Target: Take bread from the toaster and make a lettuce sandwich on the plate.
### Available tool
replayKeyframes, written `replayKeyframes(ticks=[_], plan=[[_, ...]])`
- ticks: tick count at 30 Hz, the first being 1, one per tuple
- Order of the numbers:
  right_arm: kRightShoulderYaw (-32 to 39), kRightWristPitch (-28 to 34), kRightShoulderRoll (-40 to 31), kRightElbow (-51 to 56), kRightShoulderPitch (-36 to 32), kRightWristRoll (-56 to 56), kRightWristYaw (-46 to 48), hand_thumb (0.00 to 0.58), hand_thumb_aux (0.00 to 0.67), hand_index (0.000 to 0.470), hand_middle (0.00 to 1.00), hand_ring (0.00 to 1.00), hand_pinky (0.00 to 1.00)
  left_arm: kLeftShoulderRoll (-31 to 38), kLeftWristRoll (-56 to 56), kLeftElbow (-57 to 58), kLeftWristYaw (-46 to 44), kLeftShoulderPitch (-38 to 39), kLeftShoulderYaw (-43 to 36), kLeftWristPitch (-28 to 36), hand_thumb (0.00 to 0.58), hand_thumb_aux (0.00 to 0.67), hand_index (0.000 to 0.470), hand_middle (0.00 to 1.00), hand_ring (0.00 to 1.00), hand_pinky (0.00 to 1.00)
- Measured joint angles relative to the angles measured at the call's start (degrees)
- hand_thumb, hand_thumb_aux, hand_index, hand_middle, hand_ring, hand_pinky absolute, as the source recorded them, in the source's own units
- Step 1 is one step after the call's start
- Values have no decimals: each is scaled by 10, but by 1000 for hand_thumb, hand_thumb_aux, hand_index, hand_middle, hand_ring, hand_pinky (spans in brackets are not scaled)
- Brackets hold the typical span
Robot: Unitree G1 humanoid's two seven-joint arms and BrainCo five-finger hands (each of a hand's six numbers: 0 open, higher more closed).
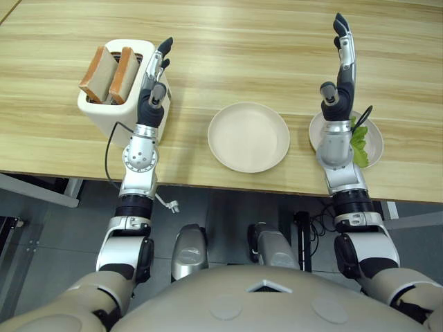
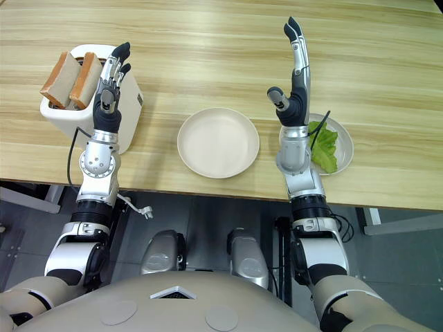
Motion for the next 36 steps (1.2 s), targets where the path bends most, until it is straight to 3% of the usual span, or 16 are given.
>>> replayKeyframes(ticks=[14, 19, 21, 22, 27, 31, 36], plan=[[0, 5, 0, 0, 0, 4, 5, 0, 0, 0, 0, 0, 0, 6, 30, -10, 21, 5, -2, -1, 0, 0, 0, 0, 0, 0], [2, 7, 1, 4, -1, 5, 6, 0, 0, 0, 0, 0, 0, 59, 165, -171, 79, 34, 30, 9, 0, 0, 0, 0, 0, 0], [5, 7, 2, 6, -5, 6, 8, 0, 0, 0, 0, 0, 0, 105, 180, -257, 76, 34, 75, 63, 0, 0, 0, 0, 0, 0], [5, 8, 1, 8, -6, 7, 9, 0, 0, 0, 0, 0, 0, 144, 164, -299, 58, 30, 115, 120, 0, 0, 0, 0, 0, 0], [4, 8, -1, 8, -5, 8, 9, 0, 0, 0, 0, 0, 0, 282, 141, -320, -47, 32, 177, 307, 0, 0, 0, 0, 0, 0], [0, 7, -4, 8, -2, 12, 9, 0, 0, 0, 0, 0, 0, 361, 166, -246, -70, 36, 179, 360, 0, 0, 0, 0, 0, 0], [-9, 7, -11, 3, 17, 18, 8, 0, 0, 0, 0, 0, 0, 380, 171, -98, -92, 5, 123, 362, 0, 0, 0, 0, 0, 0]])
